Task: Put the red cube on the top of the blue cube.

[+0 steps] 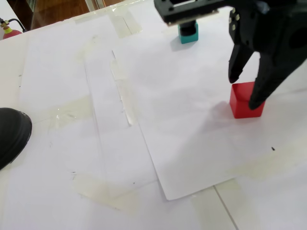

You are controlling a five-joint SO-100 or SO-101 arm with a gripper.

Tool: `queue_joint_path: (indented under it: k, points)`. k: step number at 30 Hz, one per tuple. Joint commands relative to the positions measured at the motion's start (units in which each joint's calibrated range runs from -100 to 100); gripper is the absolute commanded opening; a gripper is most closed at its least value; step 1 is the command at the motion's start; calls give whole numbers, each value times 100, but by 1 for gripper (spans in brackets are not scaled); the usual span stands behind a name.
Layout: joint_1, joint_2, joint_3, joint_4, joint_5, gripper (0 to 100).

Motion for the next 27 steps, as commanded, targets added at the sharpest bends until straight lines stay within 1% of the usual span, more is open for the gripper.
queue_joint_path:
  k: [1, 16, 22, 27]
  points:
    - [88, 47, 24, -93, -142, 26]
    - [-48, 433, 97, -452, -249, 24]
    - [-56, 442, 133, -444, -254, 18]
    - [-64, 459, 224, -493, -254, 17]
